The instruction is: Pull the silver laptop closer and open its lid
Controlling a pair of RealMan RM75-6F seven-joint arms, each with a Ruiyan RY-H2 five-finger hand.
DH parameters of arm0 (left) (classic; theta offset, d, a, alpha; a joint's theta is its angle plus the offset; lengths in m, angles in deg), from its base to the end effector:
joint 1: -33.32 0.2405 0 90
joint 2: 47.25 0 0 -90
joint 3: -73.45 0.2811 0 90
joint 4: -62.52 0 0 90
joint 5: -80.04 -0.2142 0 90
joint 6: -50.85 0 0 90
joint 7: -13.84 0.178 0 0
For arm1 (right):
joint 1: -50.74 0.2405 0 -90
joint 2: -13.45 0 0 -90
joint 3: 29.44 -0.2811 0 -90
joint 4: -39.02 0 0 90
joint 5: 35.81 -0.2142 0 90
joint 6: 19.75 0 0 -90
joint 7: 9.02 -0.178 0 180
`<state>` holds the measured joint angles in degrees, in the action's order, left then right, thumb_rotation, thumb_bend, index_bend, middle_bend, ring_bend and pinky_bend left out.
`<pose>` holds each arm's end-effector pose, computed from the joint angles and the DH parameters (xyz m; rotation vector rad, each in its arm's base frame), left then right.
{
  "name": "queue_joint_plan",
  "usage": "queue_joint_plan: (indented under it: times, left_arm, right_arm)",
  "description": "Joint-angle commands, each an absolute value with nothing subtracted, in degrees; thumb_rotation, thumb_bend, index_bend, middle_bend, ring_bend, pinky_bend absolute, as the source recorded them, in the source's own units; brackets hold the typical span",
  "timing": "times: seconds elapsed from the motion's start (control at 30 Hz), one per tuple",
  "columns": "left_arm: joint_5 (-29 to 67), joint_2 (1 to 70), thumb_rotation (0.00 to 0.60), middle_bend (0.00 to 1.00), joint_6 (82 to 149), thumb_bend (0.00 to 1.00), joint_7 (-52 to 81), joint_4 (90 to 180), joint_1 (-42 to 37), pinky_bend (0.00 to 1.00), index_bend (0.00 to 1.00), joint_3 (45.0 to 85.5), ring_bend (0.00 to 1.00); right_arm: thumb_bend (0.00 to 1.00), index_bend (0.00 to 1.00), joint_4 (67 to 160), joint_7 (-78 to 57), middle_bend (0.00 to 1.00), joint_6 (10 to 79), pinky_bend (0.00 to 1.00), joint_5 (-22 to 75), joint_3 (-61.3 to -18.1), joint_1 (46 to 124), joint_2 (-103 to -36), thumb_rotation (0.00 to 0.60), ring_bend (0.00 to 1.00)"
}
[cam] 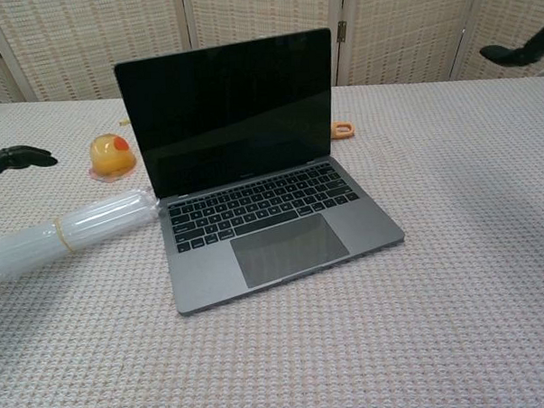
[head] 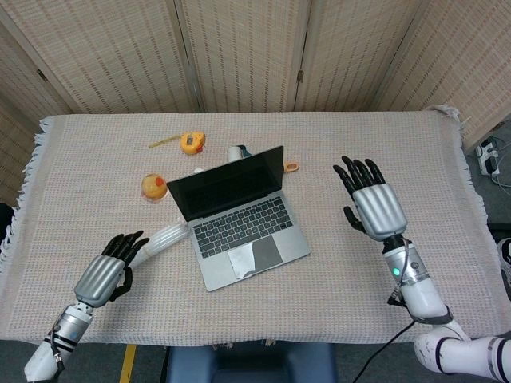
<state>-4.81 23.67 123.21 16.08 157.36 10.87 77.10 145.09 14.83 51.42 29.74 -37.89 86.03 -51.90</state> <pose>-0.2653 0.2736 0.0666 -1.7548 -1.0280 -0.9669 -0.1777 -0.3621 0.1228 1.6480 -0.7454 0.9441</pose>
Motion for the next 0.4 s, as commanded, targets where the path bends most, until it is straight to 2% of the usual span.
queue_joint_plan:
  times: [0.03, 0.17, 0.4]
  left_arm:
    - [-3.2, 22.1, 0.600, 0.03, 125.7, 0.92, 15.0, 157.0, 13.1, 0.00, 0.07, 76.4, 0.03]
    - [-2.3, 21.2, 0.600, 0.03, 129.3, 0.92, 13.8, 156.7, 16.3, 0.00, 0.08, 76.1, 0.03]
    - [-3.5, 21.9, 0.600, 0.04, 136.2, 0.92, 13.7, 155.8, 22.0, 0.00, 0.09, 76.9, 0.04]
  right_arm:
    - [0.47, 0.00, 144.2, 5.3, 0.00, 57.4, 0.00, 39.4, -31.2, 77.7, -48.7, 0.600, 0.00]
    - [0.47, 0.00, 140.8, -1.7, 0.00, 62.1, 0.00, 45.0, -27.4, 71.7, -49.2, 0.600, 0.00]
    - [0.47, 0.00, 135.9, -7.5, 0.00, 68.4, 0.00, 49.6, -24.3, 64.3, -51.5, 0.600, 0.00]
